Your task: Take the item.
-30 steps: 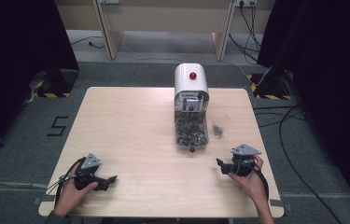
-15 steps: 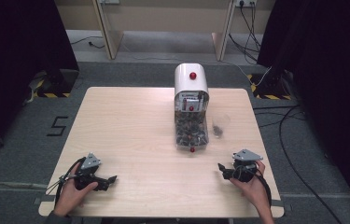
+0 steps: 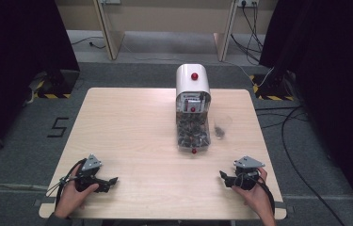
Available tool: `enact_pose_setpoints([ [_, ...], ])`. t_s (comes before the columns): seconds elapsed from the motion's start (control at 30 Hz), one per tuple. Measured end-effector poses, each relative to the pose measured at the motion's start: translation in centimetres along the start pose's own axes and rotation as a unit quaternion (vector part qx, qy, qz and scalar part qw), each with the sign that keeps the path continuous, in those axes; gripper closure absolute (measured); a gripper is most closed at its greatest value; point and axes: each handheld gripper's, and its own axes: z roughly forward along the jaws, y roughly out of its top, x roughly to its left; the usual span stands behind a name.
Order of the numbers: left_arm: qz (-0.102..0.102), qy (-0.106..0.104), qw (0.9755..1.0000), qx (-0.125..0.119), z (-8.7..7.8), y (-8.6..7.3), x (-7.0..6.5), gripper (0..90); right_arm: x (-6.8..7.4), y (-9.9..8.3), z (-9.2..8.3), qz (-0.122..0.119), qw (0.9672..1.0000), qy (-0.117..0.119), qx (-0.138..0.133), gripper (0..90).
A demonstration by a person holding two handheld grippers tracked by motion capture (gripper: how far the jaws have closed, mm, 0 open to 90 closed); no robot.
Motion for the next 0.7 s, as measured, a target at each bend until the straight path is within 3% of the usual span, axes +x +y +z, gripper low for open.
enact_pose_setpoints([
  [0.2, 0.000, 0.000, 1.0000, 0.000, 0.0, 0.0, 0.0, 0.0, 0.3, -1.0, 0.1, 0.000, 0.9998, 0.008, 0.019, 25.0],
  [0.27, 0.000, 0.000, 1.0000, 0.000, 0.0, 0.0, 0.0, 0.0, 0.4, -1.4, -0.1, 0.017, 0.9996, 0.021, 0.013, 23.6],
  [0.47, 0.000, 0.000, 1.0000, 0.000, 0.0, 0.0, 0.0, 0.0, 0.8, -2.5, -1.2, 0.017, 0.9996, 0.018, 0.008, 22.2],
  [0.7, 0.000, 0.000, 1.0000, 0.000, 0.0, 0.0, 0.0, 0.0, 1.1, -2.7, -1.3, 0.016, 0.9997, 0.016, 0.010, 21.0],
])
